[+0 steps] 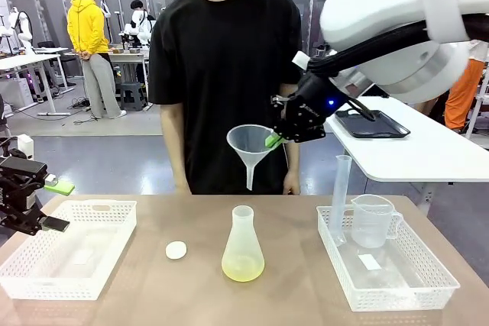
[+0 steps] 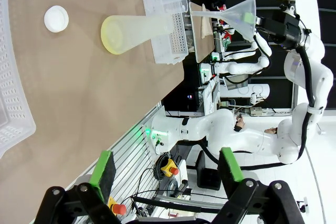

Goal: Prepare the solutions needed for the experiment.
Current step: Once the solution is in the Big flask , pick up the Plastic Funnel and place it back into the right Organizing basket.

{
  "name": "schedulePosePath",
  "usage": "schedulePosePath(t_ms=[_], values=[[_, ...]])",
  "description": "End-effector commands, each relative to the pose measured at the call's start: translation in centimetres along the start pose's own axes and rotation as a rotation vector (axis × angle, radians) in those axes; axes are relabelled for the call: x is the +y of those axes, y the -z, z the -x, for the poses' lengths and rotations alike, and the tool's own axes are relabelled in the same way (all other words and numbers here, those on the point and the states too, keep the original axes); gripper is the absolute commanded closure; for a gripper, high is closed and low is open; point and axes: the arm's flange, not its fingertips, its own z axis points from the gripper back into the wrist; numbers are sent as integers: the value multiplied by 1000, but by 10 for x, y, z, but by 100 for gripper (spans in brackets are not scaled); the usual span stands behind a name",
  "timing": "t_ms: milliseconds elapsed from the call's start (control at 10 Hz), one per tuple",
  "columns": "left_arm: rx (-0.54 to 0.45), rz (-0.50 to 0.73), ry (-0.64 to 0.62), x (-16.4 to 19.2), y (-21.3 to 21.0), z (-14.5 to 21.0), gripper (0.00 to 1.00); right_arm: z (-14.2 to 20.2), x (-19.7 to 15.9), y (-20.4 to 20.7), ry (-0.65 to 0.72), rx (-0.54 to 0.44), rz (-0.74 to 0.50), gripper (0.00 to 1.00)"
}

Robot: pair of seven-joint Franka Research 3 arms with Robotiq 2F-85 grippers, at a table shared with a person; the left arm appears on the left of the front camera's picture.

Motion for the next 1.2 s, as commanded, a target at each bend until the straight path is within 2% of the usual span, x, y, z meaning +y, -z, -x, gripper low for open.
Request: schedulePosePath(t_ms=[0,300,400,800,900,1100], values=[[-8,25,9,-3,0,-1,0,7,-22,-23,-15,14,11,100],[-8,25,9,-3,0,-1,0,2,-78,-78,82,-81,202,100],[-8,25,9,-3,0,-1,0,7,-95,-77,134,-97,234,100],[-8,25,9,-3,0,-1,0,21,-135,-90,209,-65,221,100],[-8,25,9,-3,0,-1,0,11,-133,-86,157,-74,220,100],[-8,25,9,-3,0,-1,0,11,-133,-86,157,-74,220,100]])
